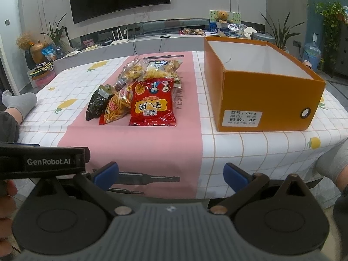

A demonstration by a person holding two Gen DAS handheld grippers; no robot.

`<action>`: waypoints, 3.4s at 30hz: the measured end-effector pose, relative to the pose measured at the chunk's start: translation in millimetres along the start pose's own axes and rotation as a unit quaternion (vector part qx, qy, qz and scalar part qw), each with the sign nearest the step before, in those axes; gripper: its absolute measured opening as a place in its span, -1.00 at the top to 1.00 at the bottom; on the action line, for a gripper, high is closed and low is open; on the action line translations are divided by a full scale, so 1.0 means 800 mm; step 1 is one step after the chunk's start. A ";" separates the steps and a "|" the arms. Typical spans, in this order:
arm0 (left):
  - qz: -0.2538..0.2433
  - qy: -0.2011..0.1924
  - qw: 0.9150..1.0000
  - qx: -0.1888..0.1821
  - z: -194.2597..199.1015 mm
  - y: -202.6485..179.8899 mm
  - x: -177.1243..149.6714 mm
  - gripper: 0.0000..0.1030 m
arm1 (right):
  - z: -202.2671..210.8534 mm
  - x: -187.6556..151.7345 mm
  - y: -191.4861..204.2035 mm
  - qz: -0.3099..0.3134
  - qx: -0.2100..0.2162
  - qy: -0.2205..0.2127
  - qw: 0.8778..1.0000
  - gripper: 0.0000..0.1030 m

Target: Organize snacks

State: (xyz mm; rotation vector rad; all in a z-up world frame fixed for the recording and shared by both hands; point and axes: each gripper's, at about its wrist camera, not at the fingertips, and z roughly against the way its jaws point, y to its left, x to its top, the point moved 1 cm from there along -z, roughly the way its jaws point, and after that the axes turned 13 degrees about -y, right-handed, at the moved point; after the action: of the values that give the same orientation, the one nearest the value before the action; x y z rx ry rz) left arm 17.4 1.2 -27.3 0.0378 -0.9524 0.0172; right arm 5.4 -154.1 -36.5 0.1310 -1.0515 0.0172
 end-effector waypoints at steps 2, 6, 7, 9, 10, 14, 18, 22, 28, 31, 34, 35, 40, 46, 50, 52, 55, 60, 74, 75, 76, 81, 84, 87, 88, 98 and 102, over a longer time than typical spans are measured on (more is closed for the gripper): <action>0.000 -0.001 1.000 0.000 0.000 0.001 0.001 -1.00 | 0.001 0.001 0.000 0.001 0.002 -0.005 1.000 -0.94; 0.007 -0.009 1.000 0.002 0.002 0.009 0.013 -1.00 | 0.001 0.006 0.002 0.008 -0.001 -0.023 1.000 -0.94; 0.009 -0.013 1.000 0.002 0.002 0.012 0.017 -1.00 | 0.001 0.008 0.002 0.010 -0.003 -0.026 1.000 -0.94; 0.018 -0.023 1.000 0.000 0.002 0.021 0.030 -1.00 | 0.000 0.013 0.003 0.011 -0.002 -0.034 0.999 -0.94; 0.023 -0.027 0.999 -0.002 0.002 0.026 0.035 -1.00 | 0.000 0.016 0.003 0.012 0.000 -0.039 0.999 -0.94; 0.043 -0.047 0.998 -0.023 -0.003 0.045 0.054 -1.00 | -0.005 0.029 0.007 0.011 0.019 -0.052 0.998 -0.94; 0.011 -0.073 0.997 -0.009 -0.013 0.063 0.065 -1.00 | -0.019 0.041 0.009 0.007 0.033 -0.061 0.998 -0.94; 0.016 -0.074 0.997 -0.001 -0.036 0.091 0.074 -1.00 | -0.050 0.055 0.010 -0.013 0.038 -0.066 0.997 -0.94; -0.006 -0.080 0.997 0.018 -0.071 0.133 0.087 -1.00 | -0.115 0.064 0.021 -0.025 0.051 -0.060 0.997 -0.94; -0.010 -0.078 0.997 0.016 -0.087 0.143 0.089 -1.00 | -0.154 0.060 0.022 -0.028 0.030 -0.046 0.998 -0.94; -0.006 -0.066 0.998 0.011 -0.105 0.148 0.087 -1.00 | -0.196 0.052 0.019 -0.020 -0.020 -0.023 0.999 -0.94; -0.005 -0.061 0.998 0.009 -0.109 0.148 0.086 -1.00 | -0.207 0.049 0.017 -0.014 -0.028 -0.017 0.999 -0.94; -0.001 -0.044 0.999 -0.003 -0.125 0.150 0.081 -1.00 | -0.231 0.038 0.014 -0.005 0.010 -0.015 1.000 -0.94; -0.010 -0.030 0.999 -0.011 -0.133 0.137 0.076 -1.00 | -0.237 0.032 0.030 -0.003 0.035 -0.029 0.999 -0.94; -0.022 -0.034 0.999 -0.012 -0.127 0.131 0.072 -1.00 | -0.247 0.029 0.036 -0.014 0.034 -0.034 0.999 -0.94; -0.026 -0.035 0.999 -0.011 -0.126 0.130 0.071 -1.00 | -0.250 0.027 0.038 -0.014 0.035 -0.037 0.999 -0.93; -0.023 -0.029 0.999 -0.011 -0.128 0.130 0.070 -1.00 | -0.249 0.022 0.042 0.003 0.053 -0.054 0.997 -0.75; -0.021 -0.026 0.999 -0.020 -0.136 0.130 0.067 -1.00 | -0.237 0.010 0.043 0.018 0.073 -0.085 0.993 -0.16; -0.034 0.013 0.998 -0.059 -0.207 0.105 0.080 -1.00 | -0.221 0.005 0.014 0.018 0.102 -0.088 0.991 0.09; -0.026 0.017 0.997 -0.065 -0.212 0.108 0.081 -1.00 | -0.223 0.006 0.014 0.019 0.102 -0.085 0.991 -0.03; -0.023 0.020 0.997 -0.067 -0.214 0.110 0.082 -1.00 | -0.223 0.006 0.014 0.018 0.105 -0.083 0.991 -0.11; -0.007 0.026 0.997 -0.073 -0.221 0.121 0.086 -1.00 | -0.232 0.001 0.033 0.048 0.112 -0.089 0.988 -0.70; 0.018 0.022 0.996 -0.086 -0.223 0.127 0.094 -1.00 | -0.235 -0.005 0.042 0.070 0.101 -0.102 0.987 -0.81; 0.027 0.015 0.996 -0.089 -0.227 0.127 0.100 -1.00 | -0.237 -0.008 0.044 0.075 0.094 -0.106 0.987 -0.89; 0.024 0.019 0.995 -0.091 -0.230 0.124 0.102 -1.00 | -0.238 -0.008 0.042 0.070 0.090 -0.108 0.988 -0.90; 0.050 0.048 0.994 -0.081 -0.256 0.124 0.094 -1.00 | -0.243 0.007 0.021 0.003 0.070 -0.096 0.993 -0.94; 0.075 0.049 0.987 -0.131 -0.252 0.126 0.097 -1.00 | -0.250 0.020 0.027 -0.037 0.046 -0.075 0.995 -0.94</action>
State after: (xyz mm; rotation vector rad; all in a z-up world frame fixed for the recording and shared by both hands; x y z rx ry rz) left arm 223.2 110.2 -78.2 -0.2745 -0.8509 0.0321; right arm 184.1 -110.5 -118.6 0.2589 -1.1962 -0.0117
